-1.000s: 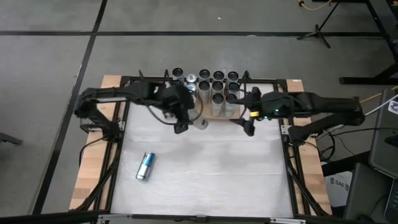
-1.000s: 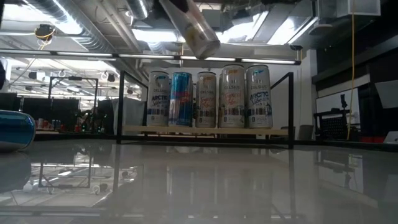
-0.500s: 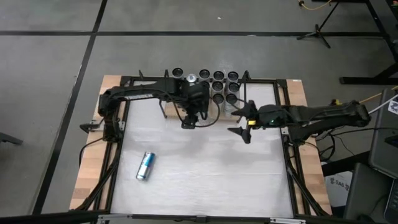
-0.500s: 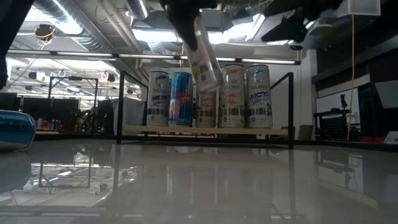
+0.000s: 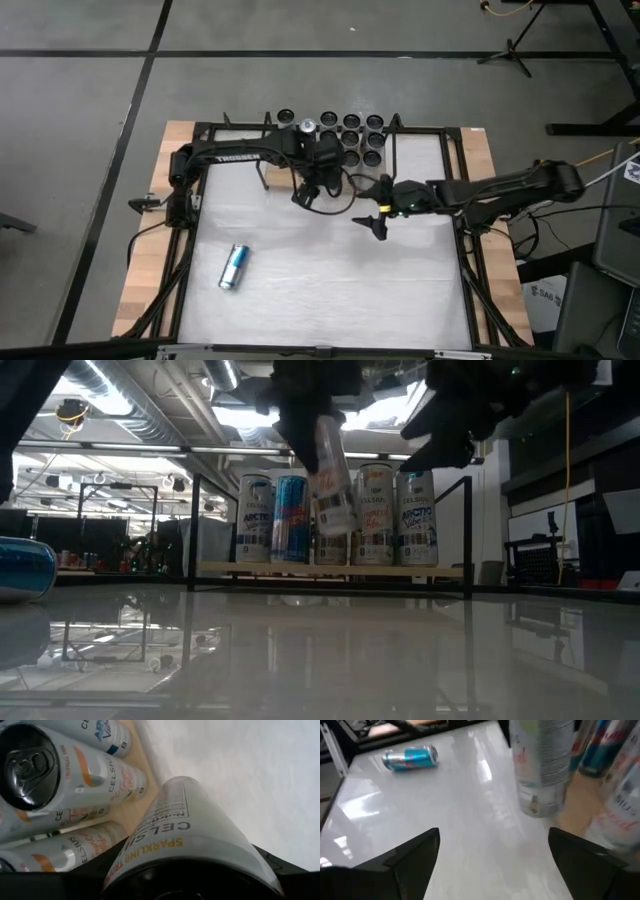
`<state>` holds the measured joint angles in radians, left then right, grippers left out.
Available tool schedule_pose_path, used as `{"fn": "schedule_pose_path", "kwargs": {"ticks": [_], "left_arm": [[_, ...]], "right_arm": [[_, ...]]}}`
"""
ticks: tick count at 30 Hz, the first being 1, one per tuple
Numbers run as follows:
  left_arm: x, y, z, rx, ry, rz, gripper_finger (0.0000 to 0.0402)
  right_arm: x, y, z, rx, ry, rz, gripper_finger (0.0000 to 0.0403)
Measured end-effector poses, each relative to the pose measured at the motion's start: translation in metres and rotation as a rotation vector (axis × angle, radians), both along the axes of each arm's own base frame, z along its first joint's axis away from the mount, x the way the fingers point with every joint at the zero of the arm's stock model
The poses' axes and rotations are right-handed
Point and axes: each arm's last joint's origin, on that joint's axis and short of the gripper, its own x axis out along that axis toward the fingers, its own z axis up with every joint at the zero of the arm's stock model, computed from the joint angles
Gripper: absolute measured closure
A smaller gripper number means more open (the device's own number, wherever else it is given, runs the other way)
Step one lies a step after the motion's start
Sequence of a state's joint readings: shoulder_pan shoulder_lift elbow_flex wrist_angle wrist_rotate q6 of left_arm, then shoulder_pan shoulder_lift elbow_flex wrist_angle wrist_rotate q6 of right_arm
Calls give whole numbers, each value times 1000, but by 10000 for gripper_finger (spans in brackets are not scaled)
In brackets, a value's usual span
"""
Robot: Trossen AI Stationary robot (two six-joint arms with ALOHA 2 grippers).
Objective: Place canned beverage on shelf
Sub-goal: Put the white soda can aligned with the other white soda can on the shelf
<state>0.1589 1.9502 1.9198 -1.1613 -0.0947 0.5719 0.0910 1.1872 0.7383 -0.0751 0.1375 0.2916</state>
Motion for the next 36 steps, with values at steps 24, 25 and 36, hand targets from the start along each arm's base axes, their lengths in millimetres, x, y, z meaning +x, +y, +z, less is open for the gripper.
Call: {"fn": "schedule_pose_path", "kwargs": {"ticks": [24,25,36], "left_arm": [[7,34,-15,96,18,-52,159],[7,36,-15,88,16,-49,159],[4,46,-15,58,10,-52,159]], "right_arm": [[16,2,-14,10,6,20,40],[16,2,-14,8,7,16,40],[16,2,-14,4,6,9,40]]}}
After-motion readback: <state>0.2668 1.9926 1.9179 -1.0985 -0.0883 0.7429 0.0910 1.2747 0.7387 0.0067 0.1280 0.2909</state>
